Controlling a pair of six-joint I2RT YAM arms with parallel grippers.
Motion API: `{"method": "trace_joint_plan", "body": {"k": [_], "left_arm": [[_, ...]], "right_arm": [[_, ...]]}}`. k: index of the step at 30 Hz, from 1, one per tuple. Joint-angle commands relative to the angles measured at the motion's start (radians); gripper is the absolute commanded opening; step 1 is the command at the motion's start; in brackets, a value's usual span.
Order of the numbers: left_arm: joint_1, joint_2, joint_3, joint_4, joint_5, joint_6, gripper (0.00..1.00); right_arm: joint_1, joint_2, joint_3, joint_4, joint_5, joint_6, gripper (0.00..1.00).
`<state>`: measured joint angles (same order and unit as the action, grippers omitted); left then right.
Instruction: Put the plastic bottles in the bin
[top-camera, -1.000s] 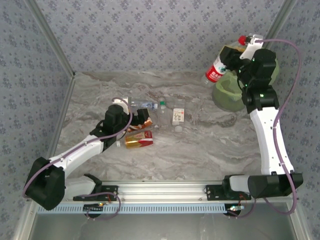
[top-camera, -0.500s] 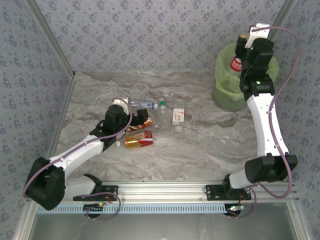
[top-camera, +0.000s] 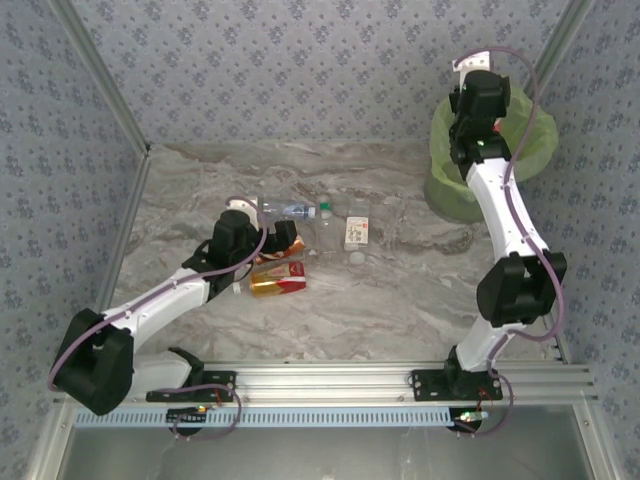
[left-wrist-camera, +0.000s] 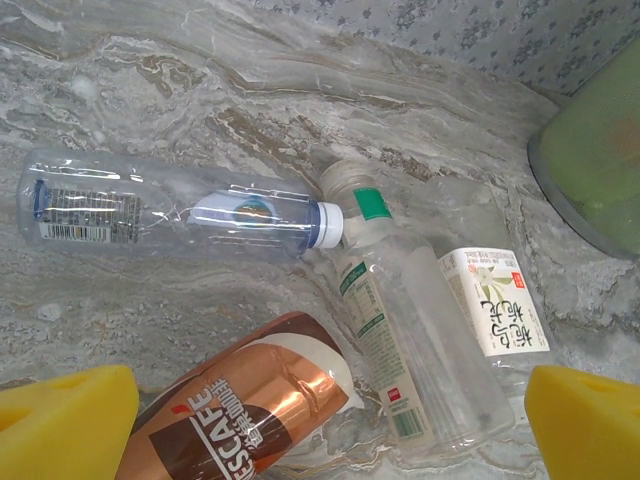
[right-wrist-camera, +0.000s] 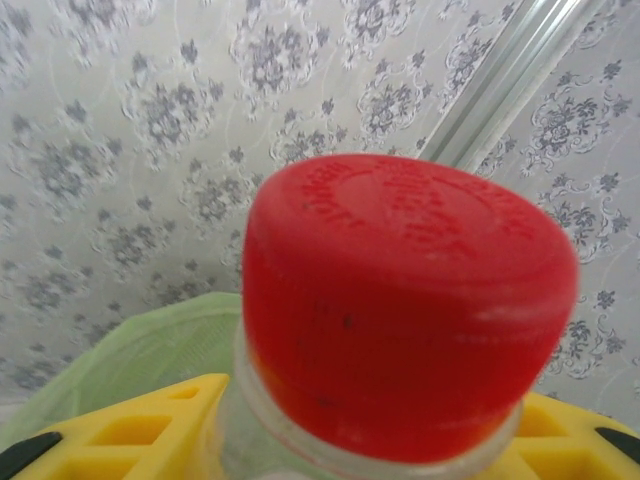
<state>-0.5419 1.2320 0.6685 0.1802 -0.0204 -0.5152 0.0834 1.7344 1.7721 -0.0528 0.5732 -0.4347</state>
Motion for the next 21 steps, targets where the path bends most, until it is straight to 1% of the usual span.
{"method": "trace_joint_plan", "body": {"k": [1,6,11,13,16,18,21], "left_arm": [[0.007,-0.002,0.032,-0.013,-0.012,-0.005,0.99],[0.007,-0.001,0.024,-0.01,-0.016,-0.015,0.99],[0.007,0.004,0.02,-0.007,-0.017,-0.022,0.99],[0.007,0.004,0.022,-0.009,-0.016,-0.02,0.99],[0.008,0.006,0.023,-0.008,-0.016,-0.019,0.99],[0.008,0.007,0.022,-0.008,-0.017,-0.019,0.99],[0.007,0.012,0.023,-0.007,-0.015,-0.02,0.99]], "right_arm": [[-0.015,0.055,0.074,-0.004,0.079,-0.063,0.53],[-0.055,0.147,0.169,-0.152,0.08,-0.013,0.55],[-0.075,0.205,0.216,-0.283,0.064,0.034,0.68],[-0.074,0.207,0.217,-0.313,0.031,0.048,0.72],[-0.073,0.208,0.243,-0.373,-0.021,0.082,0.82],[-0.073,0.206,0.262,-0.404,-0.057,0.101,0.86],[-0.069,0.199,0.281,-0.427,-0.084,0.122,0.89]]}}
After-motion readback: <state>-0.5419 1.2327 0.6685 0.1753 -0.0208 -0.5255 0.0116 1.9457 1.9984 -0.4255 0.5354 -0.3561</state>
